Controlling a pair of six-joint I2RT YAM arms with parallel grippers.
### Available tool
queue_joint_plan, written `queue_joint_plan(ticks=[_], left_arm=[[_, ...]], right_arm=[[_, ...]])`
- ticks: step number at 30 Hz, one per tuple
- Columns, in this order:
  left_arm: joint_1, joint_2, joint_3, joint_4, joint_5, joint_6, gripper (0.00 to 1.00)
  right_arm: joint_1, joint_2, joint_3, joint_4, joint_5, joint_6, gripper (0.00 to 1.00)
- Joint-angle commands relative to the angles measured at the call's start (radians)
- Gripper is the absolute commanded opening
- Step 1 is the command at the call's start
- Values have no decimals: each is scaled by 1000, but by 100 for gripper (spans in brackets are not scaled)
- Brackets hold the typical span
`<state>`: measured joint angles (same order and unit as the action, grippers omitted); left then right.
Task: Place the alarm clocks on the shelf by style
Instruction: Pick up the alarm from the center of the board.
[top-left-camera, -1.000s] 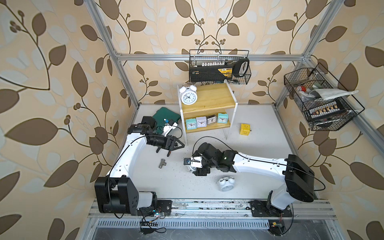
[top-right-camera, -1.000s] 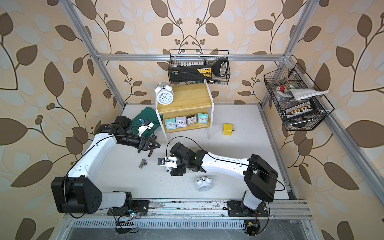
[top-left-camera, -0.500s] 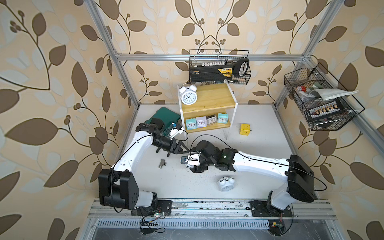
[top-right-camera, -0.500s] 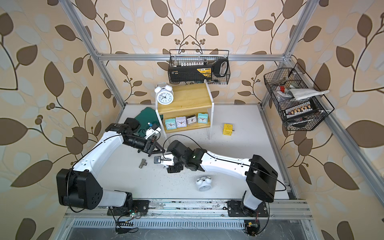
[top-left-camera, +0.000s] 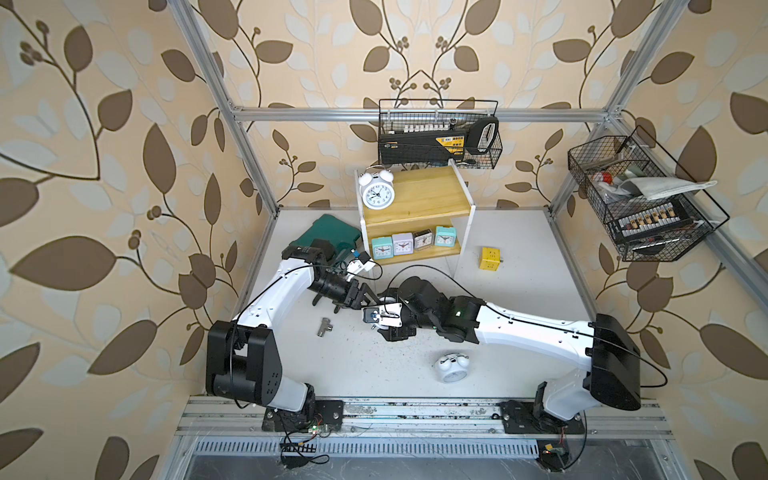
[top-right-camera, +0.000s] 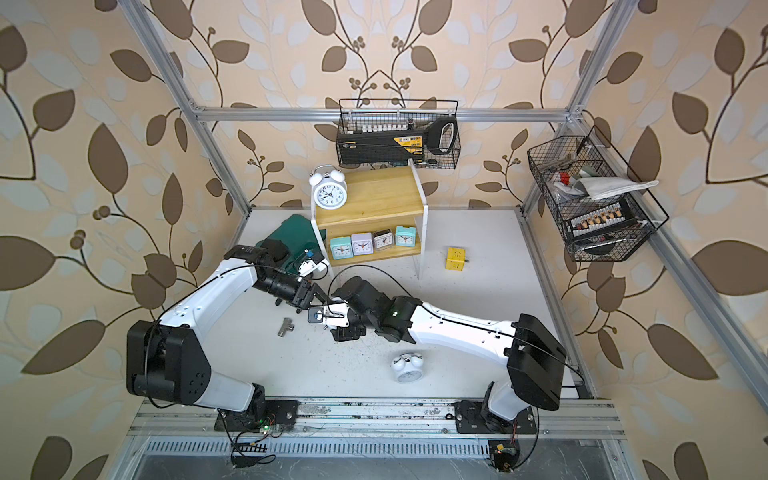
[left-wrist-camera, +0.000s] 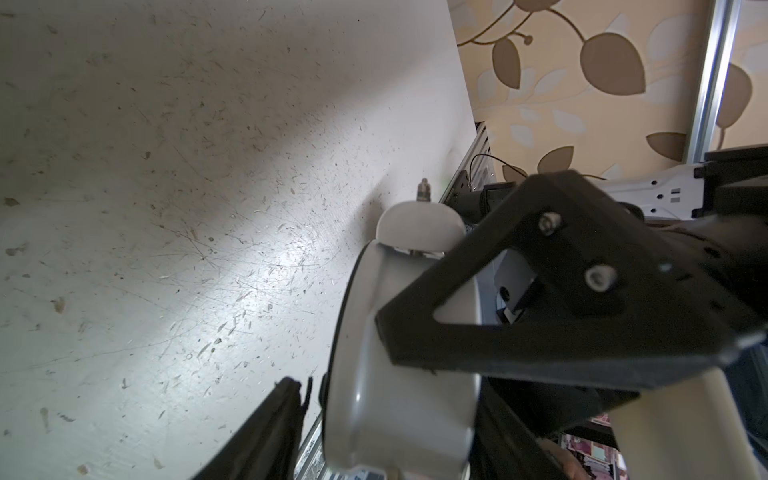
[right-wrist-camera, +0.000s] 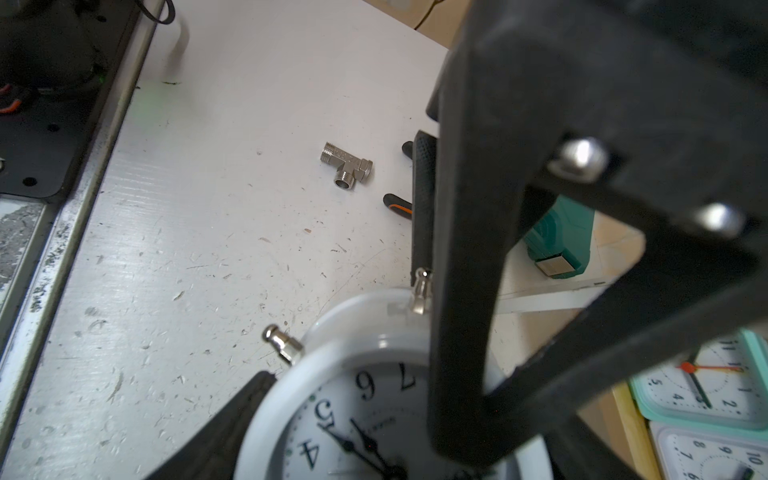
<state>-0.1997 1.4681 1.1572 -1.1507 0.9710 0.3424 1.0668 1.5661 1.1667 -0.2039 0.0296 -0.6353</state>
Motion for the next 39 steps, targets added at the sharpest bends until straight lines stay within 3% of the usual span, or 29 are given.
queue_joint_plan(ticks=[1, 3, 10, 13, 19, 28, 39], left_arm=[[-3, 4, 7, -16, 18, 30, 47], [-3, 2, 9, -27, 39, 41, 42], [-14, 0, 8, -62, 75, 93, 46], [-14, -9, 4, -60, 86, 106, 35], [-14, -89, -8, 5, 102, 111, 11], [-14, -220, -67, 245, 93, 82, 1], [-14, -242, -108, 545, 58, -73, 1]], right_arm=[[6, -35, 8, 88, 12, -10, 62], [7, -31, 11, 87, 20, -7, 63], [7, -11, 39, 76, 41, 5, 67], [6, -8, 47, 70, 48, 14, 71], [6, -33, 37, 41, 51, 127, 98], [5, -163, 30, -123, 32, 491, 99], [0, -322, 3, -192, 105, 1178, 99]])
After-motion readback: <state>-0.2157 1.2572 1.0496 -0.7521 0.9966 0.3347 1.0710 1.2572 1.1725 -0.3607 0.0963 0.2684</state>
